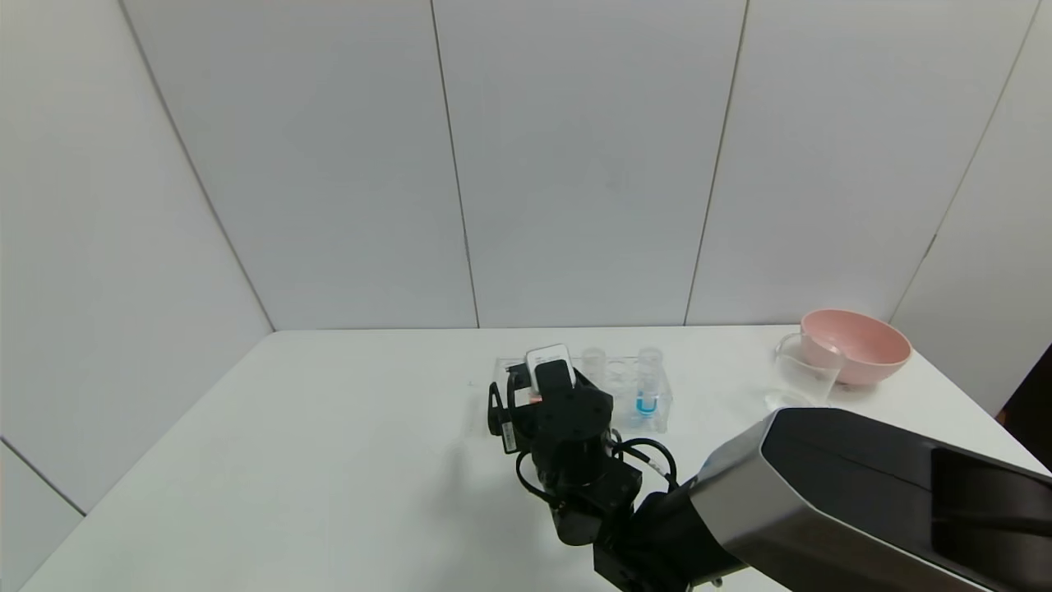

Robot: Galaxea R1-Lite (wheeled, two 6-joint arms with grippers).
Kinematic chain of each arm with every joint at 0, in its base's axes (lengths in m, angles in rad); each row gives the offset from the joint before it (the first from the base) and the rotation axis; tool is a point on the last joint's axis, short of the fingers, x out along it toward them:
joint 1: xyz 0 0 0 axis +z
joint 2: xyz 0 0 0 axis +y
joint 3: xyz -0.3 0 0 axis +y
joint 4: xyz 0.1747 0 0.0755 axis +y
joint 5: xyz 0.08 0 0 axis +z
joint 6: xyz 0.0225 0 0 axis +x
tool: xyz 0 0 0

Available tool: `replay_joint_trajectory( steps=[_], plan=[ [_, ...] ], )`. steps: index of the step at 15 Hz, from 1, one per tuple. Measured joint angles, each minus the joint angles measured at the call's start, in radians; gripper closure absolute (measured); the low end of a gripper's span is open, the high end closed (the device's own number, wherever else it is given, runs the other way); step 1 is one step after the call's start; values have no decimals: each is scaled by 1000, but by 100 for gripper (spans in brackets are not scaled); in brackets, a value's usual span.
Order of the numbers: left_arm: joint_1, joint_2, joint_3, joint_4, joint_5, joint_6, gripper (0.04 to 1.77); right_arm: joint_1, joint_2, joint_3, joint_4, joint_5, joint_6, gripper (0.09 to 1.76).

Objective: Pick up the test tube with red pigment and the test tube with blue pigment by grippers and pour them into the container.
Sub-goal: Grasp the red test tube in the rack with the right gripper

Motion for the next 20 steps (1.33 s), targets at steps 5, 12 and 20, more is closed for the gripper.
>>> replay_joint_trajectory(
  steps=[5,12,20],
  plan=[
    [0,0,0,0,0,0,5,-31,36,-58,9,23,-7,14],
    [0,0,0,0,0,0,5,-52,56,-81,22,24,-6,51],
    [0,0,0,0,0,0,5,-50,57,-79,20,26,-5,135]
  ],
)
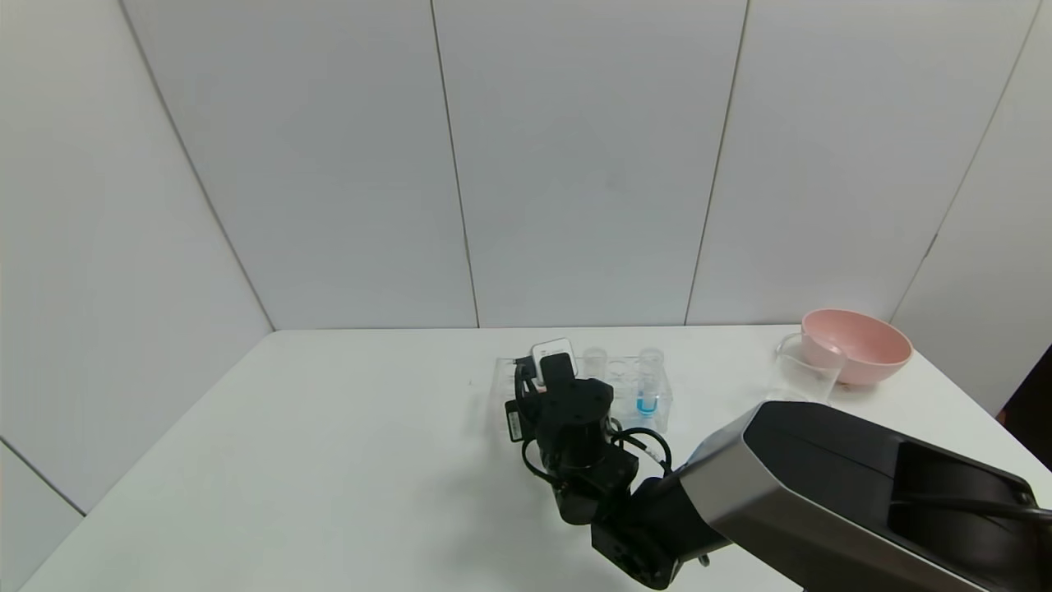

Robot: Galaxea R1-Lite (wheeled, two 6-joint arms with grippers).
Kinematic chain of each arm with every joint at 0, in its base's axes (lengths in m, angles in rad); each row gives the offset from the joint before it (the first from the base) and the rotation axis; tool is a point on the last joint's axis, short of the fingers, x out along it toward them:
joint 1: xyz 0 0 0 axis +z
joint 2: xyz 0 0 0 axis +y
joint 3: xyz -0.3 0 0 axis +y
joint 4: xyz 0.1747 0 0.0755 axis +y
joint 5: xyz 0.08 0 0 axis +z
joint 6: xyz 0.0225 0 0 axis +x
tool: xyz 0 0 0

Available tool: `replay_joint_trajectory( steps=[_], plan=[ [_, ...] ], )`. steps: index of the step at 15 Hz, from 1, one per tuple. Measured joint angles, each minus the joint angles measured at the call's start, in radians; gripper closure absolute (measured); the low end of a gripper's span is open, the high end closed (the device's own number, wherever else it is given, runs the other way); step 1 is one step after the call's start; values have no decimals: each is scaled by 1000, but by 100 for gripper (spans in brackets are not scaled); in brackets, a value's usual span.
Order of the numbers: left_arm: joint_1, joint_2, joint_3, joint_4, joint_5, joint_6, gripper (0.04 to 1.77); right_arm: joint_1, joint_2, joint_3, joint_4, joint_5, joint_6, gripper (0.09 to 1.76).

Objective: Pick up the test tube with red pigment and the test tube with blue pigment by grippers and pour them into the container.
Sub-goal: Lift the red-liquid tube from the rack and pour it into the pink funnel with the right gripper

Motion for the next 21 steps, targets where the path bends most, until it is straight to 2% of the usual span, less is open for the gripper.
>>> replay_joint_trajectory(
  steps=[7,13,21],
  plan=[
    [0,0,0,0,0,0,5,0,-14,-4,6,0,-20,135],
    [0,0,0,0,0,0,5,5,-104,-6,13,35,-86,135],
    [0,0,0,0,0,0,5,25,-197,9,49,48,-95,135]
  ],
)
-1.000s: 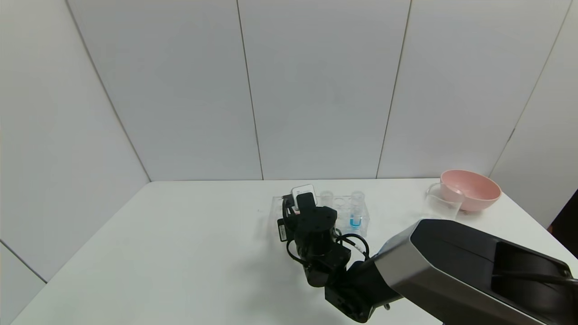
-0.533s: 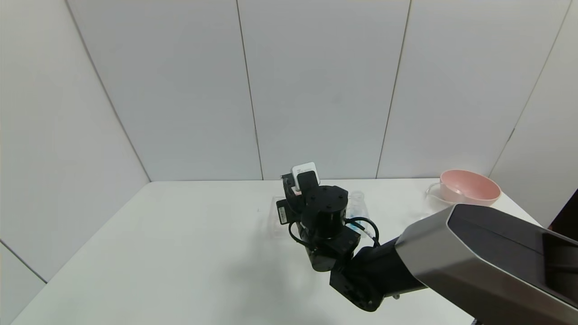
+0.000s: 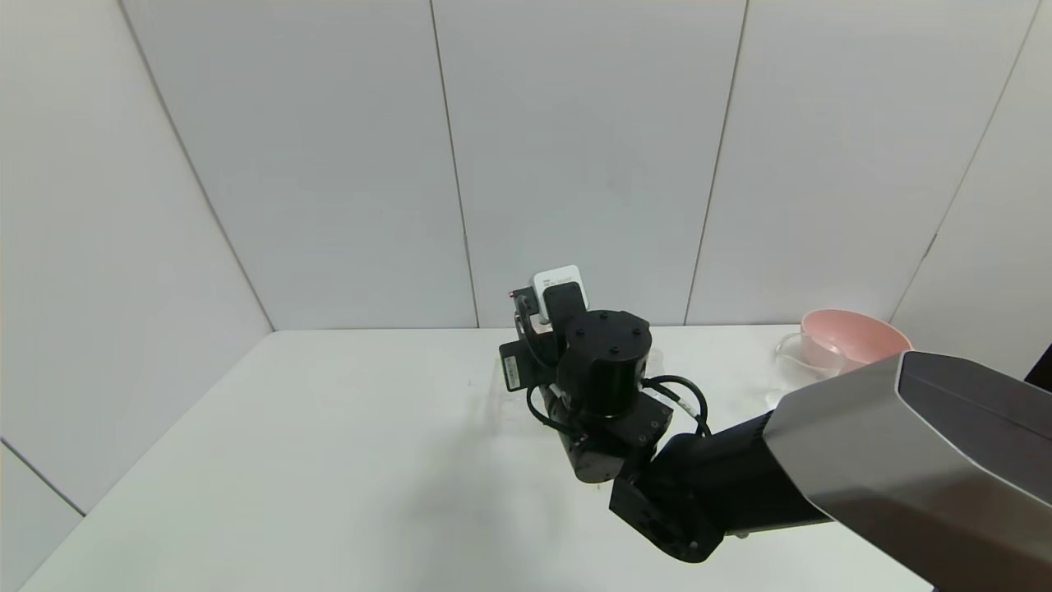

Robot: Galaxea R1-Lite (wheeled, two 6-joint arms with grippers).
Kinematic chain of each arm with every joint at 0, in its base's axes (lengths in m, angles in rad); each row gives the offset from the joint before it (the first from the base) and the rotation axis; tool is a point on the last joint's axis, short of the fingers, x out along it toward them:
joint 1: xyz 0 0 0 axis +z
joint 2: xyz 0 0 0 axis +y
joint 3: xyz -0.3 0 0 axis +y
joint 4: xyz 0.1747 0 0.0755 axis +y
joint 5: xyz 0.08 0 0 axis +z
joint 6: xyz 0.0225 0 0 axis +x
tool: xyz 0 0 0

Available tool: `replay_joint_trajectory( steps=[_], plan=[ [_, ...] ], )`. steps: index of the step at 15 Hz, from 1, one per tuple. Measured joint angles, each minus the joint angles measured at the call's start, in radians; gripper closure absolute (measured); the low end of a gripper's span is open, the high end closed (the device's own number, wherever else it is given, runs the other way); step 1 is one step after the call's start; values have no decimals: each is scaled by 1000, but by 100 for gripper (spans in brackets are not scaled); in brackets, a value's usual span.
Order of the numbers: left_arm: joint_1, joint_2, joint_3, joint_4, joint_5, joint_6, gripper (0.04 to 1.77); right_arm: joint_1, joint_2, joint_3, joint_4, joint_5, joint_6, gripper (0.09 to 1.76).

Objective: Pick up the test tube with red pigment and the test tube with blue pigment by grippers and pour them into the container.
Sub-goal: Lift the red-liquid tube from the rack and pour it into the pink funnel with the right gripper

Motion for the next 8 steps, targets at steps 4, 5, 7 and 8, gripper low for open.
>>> replay_joint_trajectory(
  steps=[4,5,7,8],
  plan=[
    [0,0,0,0,0,0,5,1,-11,13,0,2,0,135],
    [0,0,0,0,0,0,5,1,-20,27,2,4,0,135],
    [0,0,0,0,0,0,5,1,-57,81,5,28,-1,135],
    [0,0,0,0,0,0,5,4,-86,122,10,44,0,135]
  ],
)
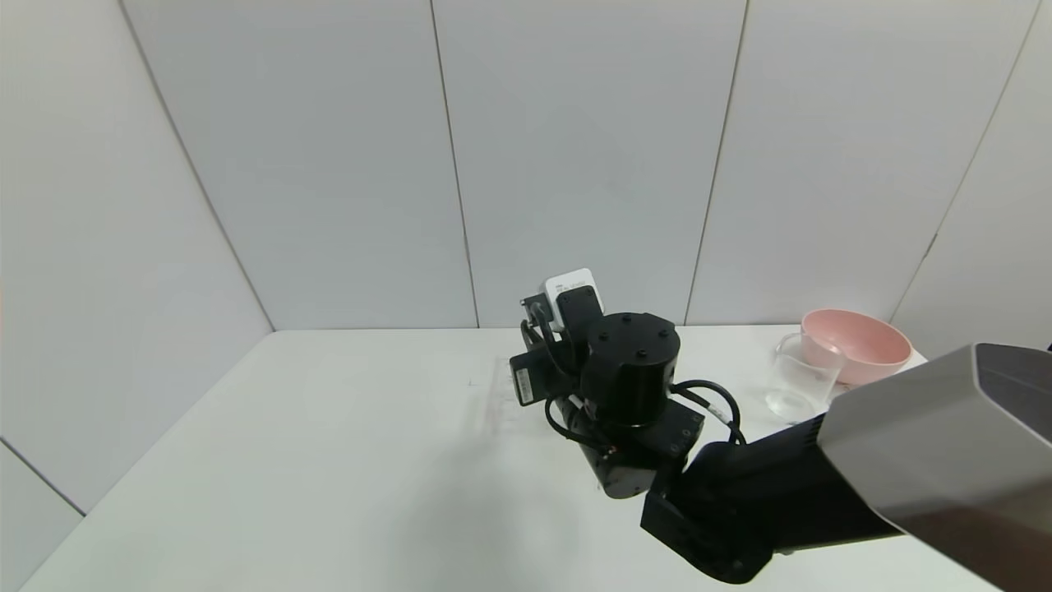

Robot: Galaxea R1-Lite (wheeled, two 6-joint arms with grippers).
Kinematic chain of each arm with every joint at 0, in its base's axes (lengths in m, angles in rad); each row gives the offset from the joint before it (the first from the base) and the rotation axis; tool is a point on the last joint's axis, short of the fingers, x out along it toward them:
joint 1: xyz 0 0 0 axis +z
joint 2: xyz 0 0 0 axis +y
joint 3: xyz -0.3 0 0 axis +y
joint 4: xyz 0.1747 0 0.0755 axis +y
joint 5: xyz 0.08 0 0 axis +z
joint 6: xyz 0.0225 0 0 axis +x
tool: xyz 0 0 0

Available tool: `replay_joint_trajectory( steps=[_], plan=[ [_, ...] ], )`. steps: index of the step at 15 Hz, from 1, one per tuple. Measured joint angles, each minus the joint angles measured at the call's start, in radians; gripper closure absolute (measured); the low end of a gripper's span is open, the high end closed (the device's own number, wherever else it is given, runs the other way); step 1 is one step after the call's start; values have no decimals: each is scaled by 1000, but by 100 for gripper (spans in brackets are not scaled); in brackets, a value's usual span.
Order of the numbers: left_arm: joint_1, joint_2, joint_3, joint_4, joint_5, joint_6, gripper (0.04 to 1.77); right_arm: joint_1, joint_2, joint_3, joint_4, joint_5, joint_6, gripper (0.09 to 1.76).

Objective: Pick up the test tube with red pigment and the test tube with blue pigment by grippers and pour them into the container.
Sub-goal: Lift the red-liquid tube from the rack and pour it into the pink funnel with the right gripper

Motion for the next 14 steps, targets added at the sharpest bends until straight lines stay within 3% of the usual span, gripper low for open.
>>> replay_joint_trajectory(
  steps=[9,12,14],
  plan=[
    [0,0,0,0,0,0,5,-25,-473,565,45,210,8,135],
    [0,0,0,0,0,0,5,-159,-611,663,123,351,25,135],
    [0,0,0,0,0,0,5,-299,-677,686,185,472,31,135]
  ],
)
